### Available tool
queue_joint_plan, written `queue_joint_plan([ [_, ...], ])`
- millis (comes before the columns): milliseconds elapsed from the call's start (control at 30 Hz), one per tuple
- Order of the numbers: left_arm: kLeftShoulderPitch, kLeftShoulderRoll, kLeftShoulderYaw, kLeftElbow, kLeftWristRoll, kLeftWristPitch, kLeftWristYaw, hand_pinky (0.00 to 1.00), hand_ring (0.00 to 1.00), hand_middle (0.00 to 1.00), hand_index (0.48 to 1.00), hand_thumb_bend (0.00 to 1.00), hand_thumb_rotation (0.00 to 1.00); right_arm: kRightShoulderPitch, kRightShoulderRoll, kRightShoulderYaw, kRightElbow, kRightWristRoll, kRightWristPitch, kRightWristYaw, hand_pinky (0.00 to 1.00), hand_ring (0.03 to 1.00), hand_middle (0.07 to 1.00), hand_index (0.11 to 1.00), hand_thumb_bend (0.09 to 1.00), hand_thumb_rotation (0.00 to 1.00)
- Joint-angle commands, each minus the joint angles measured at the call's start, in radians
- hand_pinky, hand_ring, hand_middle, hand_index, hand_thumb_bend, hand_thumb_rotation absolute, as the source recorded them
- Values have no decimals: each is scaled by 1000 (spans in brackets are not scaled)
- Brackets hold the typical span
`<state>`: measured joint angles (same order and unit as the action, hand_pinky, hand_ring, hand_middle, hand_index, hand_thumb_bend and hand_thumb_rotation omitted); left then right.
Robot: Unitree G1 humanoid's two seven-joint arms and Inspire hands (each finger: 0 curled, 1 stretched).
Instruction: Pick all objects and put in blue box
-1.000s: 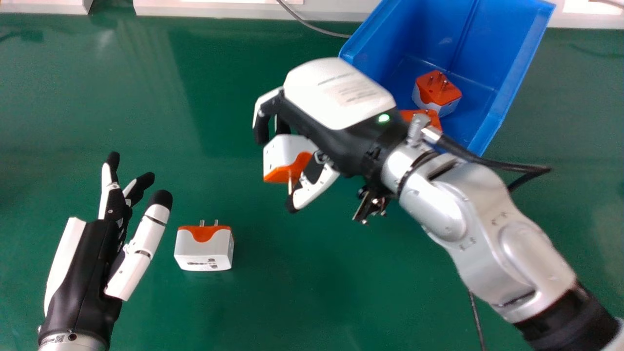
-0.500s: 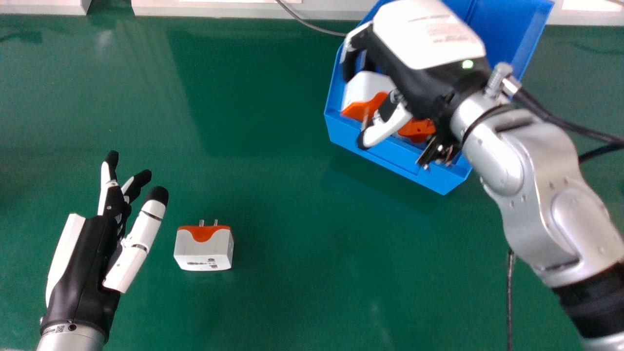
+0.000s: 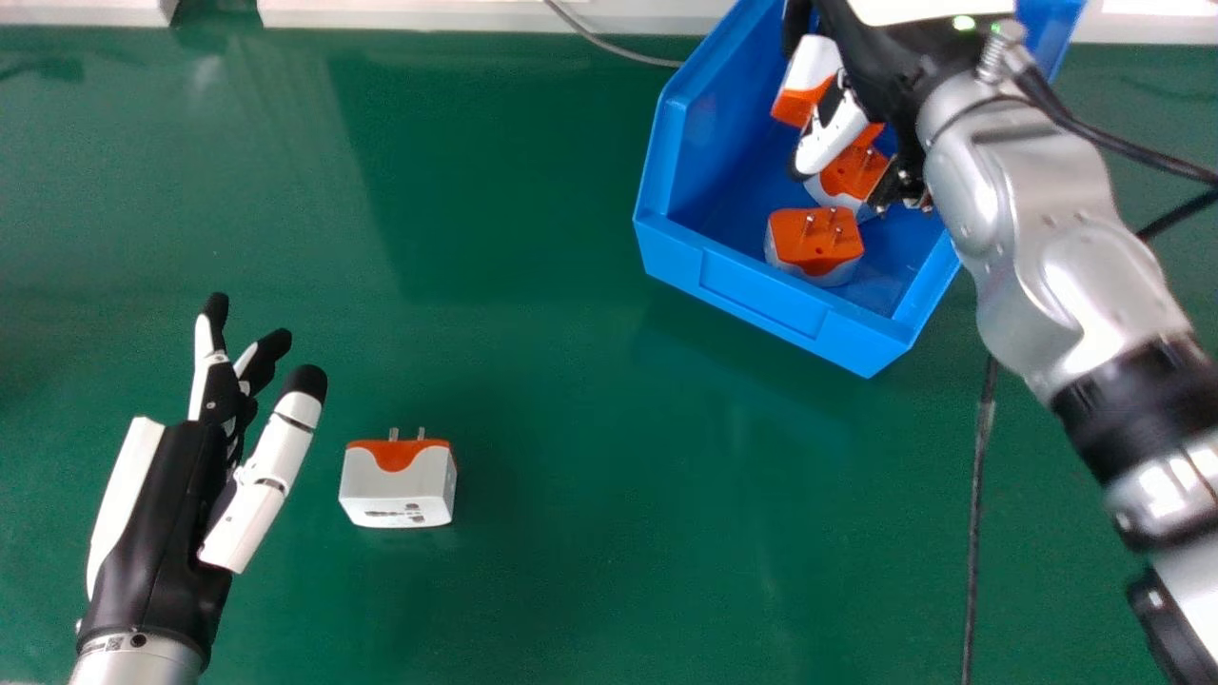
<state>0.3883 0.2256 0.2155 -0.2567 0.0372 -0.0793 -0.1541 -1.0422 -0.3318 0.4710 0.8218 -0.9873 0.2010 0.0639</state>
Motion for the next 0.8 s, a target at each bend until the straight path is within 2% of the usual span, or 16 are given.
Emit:
queue_joint_plan([
  [0,6,10,4,-23,-2,-22,-2,998,970,951,917,392,839,-122,33,43,96,-25,20,-13,167,409,504,487,516,0],
  [100,12,6,2,-35,-3,-19,0,999,970,950,912,396,839,-192,73,85,237,-12,23,14,162,405,507,490,517,0],
  [167,19,2,-2,-56,6,6,7,992,967,949,912,391,835,-255,100,138,347,-24,27,107,194,394,496,520,512,0],
  [200,22,1,-4,-60,13,3,11,990,966,948,910,384,827,-272,114,127,383,3,35,121,200,391,501,518,512,0],
  [267,29,-1,-8,-73,19,6,13,986,964,947,914,379,835,-246,105,117,361,28,3,8,199,403,506,499,516,0],
  [400,33,0,-7,-71,11,-4,8,998,968,947,919,388,836,-208,97,112,340,63,-31,-117,182,416,507,490,517,0],
  [467,33,-1,-7,-73,11,-4,10,1000,970,945,916,396,839,-200,103,99,344,89,-28,-142,199,328,445,528,508,4],
  [533,33,-3,-7,-76,10,-1,12,1000,972,943,916,390,840,-194,102,107,349,97,-36,-167,179,271,464,495,514,7],
  [567,33,-5,-7,-78,8,0,12,1000,971,942,915,387,840,-188,98,113,347,97,-46,-180,174,262,441,506,511,9],
  [600,33,-5,-6,-77,7,-1,12,1000,972,940,914,381,840,-182,93,117,340,97,-53,-184,180,269,392,495,503,87],
  [633,33,-4,-5,-76,5,-2,10,1000,971,940,913,380,840,-173,88,116,330,100,-58,-193,232,342,433,492,500,129],
  [667,34,-5,-4,-77,6,0,11,1000,974,941,914,388,848,-169,82,128,325,88,-60,-199,293,420,501,559,545,340],
  [700,31,-3,-3,-71,5,-3,10,1000,973,940,912,390,843,-167,82,129,322,89,-56,-198,361,488,570,611,566,450],
  [733,29,-3,-2,-69,5,-3,10,1000,974,940,914,390,845,-164,81,125,319,97,-57,-191,469,588,666,679,590,542],
  [767,29,-5,-1,-70,1,0,10,1000,971,939,914,385,846,-163,82,122,316,103,-53,-181,557,668,735,735,595,585],
])
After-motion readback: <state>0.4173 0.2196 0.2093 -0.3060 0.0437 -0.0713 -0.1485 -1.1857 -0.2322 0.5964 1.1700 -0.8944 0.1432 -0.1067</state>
